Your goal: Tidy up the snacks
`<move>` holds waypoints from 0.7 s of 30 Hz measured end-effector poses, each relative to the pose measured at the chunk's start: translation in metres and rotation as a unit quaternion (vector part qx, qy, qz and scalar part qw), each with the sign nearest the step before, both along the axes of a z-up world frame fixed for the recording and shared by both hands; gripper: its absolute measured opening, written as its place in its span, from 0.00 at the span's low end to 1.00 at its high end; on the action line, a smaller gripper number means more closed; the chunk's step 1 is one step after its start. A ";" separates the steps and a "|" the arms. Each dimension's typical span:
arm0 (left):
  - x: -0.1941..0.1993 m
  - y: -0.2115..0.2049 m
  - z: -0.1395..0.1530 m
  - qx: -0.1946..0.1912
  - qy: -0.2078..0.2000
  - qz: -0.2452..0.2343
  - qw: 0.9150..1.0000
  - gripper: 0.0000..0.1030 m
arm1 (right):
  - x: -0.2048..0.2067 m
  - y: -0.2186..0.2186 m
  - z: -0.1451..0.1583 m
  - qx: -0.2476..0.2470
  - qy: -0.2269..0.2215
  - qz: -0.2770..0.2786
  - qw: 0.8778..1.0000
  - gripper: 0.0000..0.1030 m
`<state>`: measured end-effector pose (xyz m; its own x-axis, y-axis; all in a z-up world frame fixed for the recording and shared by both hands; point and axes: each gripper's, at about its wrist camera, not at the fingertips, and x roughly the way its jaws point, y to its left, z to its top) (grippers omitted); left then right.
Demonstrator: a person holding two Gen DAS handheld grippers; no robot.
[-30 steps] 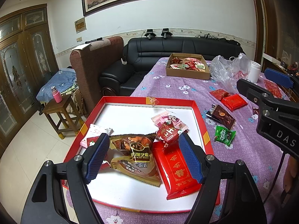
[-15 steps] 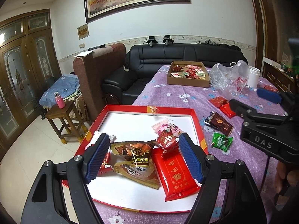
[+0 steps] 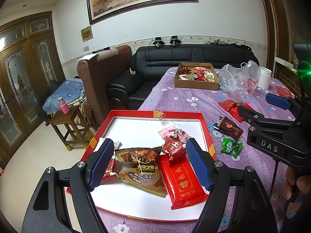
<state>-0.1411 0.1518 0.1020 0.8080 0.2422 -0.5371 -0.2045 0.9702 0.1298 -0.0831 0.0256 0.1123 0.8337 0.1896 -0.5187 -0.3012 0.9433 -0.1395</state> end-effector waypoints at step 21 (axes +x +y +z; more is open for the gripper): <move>0.018 0.007 -0.012 -0.015 0.035 -0.010 0.999 0.75 | 0.041 -0.034 0.001 -0.019 0.011 -0.014 1.000 0.77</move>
